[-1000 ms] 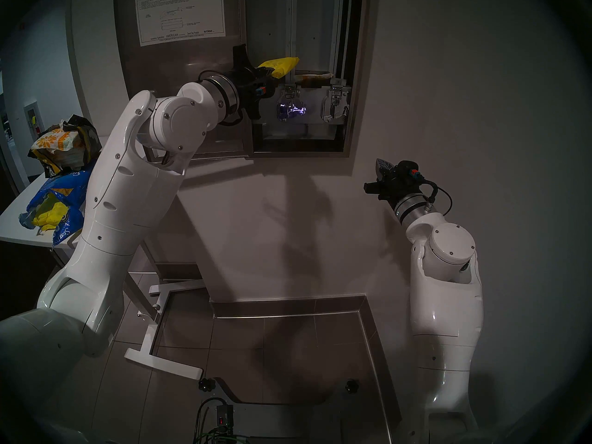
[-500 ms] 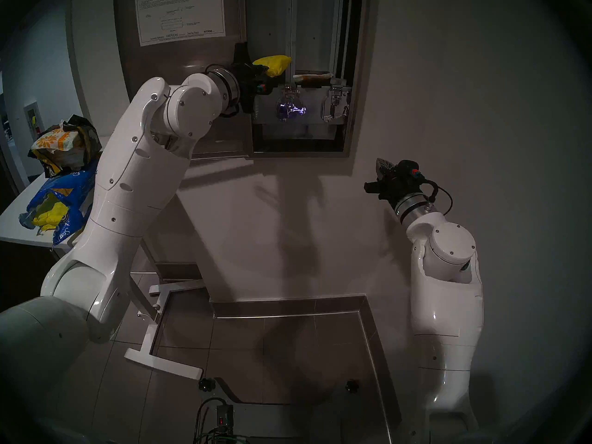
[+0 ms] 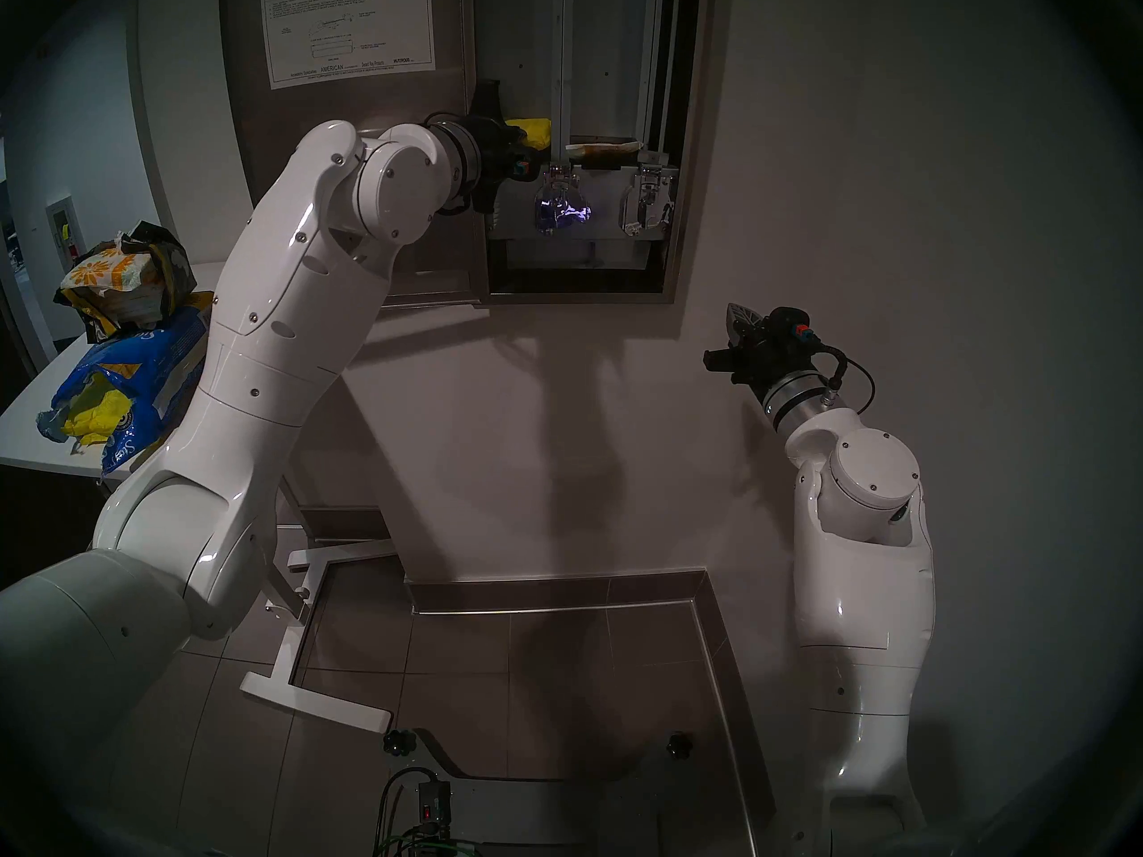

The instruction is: Open the dispenser door, put the pads inside, close the door

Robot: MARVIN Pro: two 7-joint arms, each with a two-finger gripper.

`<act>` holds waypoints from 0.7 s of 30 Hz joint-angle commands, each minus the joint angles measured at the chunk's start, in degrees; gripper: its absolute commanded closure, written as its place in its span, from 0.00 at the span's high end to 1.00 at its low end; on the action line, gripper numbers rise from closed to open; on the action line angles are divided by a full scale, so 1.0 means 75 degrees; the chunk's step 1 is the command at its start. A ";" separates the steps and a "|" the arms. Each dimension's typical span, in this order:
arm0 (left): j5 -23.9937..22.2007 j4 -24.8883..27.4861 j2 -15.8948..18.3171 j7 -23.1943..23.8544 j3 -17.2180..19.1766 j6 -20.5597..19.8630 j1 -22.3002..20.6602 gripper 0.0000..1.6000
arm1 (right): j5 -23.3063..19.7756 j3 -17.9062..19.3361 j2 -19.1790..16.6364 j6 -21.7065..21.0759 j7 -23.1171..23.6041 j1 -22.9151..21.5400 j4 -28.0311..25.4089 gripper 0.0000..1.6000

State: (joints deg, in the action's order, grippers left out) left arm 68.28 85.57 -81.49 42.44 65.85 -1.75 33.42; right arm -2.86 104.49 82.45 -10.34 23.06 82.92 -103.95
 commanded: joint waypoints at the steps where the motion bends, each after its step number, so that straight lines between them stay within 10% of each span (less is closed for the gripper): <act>1: 0.0404 -0.0123 -0.0689 0.0174 0.0056 0.0111 -0.0879 0.00 | -0.0017 0.0019 -0.0059 0.0089 0.0007 -0.0199 -0.0320 0.16; 21: 0.1441 -0.1324 -0.1431 0.0892 0.0318 0.0563 -0.1802 0.00 | -0.0052 0.0006 -0.0097 0.0081 -0.0016 -0.0167 -0.0400 0.16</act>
State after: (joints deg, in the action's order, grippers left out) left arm 77.32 77.22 -88.42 49.30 67.61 1.31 26.41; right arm -3.19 104.39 82.10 -10.34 22.90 82.95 -104.65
